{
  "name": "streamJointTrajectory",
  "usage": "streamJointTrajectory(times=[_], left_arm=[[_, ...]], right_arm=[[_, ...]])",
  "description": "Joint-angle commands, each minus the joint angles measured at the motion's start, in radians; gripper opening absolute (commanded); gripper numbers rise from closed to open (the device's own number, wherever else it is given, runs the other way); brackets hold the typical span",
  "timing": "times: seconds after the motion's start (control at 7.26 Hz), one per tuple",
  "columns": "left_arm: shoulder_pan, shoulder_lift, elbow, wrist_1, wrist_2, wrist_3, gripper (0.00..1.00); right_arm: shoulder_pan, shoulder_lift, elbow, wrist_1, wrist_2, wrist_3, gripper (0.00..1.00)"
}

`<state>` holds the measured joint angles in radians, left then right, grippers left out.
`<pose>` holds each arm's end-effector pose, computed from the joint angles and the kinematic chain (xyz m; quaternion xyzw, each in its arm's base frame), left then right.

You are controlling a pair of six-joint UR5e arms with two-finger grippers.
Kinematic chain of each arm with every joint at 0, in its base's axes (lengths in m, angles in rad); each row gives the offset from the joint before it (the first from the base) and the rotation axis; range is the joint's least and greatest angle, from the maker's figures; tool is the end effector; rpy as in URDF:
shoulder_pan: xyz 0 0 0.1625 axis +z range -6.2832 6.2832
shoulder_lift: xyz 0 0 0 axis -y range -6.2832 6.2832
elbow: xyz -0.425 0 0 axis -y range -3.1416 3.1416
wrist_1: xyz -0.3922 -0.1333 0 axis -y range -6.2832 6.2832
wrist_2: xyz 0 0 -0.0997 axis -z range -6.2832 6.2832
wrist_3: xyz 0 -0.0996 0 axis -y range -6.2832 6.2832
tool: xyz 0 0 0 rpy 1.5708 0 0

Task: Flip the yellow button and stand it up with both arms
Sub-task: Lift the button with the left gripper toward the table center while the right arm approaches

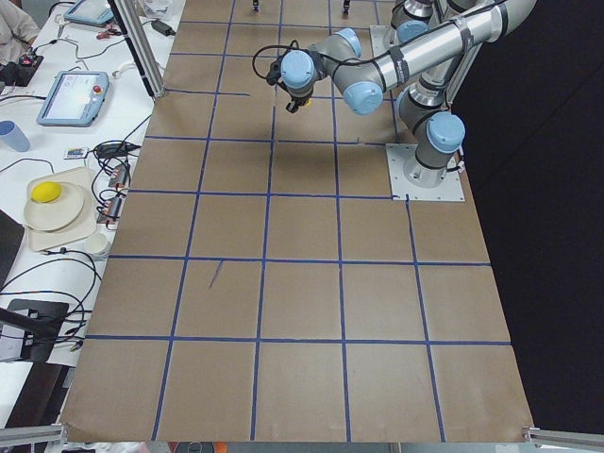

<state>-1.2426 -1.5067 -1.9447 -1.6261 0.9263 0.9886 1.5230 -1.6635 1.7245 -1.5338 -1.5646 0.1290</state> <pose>-0.0503 -0.4513 0.3571 -0.2480 -0.9010 0.0544 0.3517 0.1127 -0.4475 0.4529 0.0883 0.9949 0.0491 0.0011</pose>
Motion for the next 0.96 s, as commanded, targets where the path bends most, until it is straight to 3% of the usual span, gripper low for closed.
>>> streamJointTrajectory(times=[0.0, 0.28, 0.41, 0.55, 0.83], left_arm=[[-0.109, 0.006, 0.0, -0.115, -0.284, -0.14, 0.23], [-0.199, 0.011, -0.002, -0.178, -0.51, -0.165, 0.23], [-0.224, 0.016, -0.006, -0.192, -0.561, -0.165, 0.22], [-0.228, 0.019, -0.006, -0.214, -0.596, -0.165, 0.21], [-0.264, 0.043, -0.003, -0.283, -0.702, -0.165, 0.19]], right_arm=[[-0.006, 0.005, -0.019, -0.014, 0.078, 0.164, 1.0], [-0.05, 0.005, -0.074, -0.016, 0.422, 0.483, 1.0], [-0.066, 0.005, -0.079, -0.025, 0.558, 0.633, 1.0], [-0.067, 0.007, -0.077, -0.102, 0.625, 0.765, 1.0], [-0.067, 0.004, -0.05, -0.109, 0.699, 0.912, 1.0]])
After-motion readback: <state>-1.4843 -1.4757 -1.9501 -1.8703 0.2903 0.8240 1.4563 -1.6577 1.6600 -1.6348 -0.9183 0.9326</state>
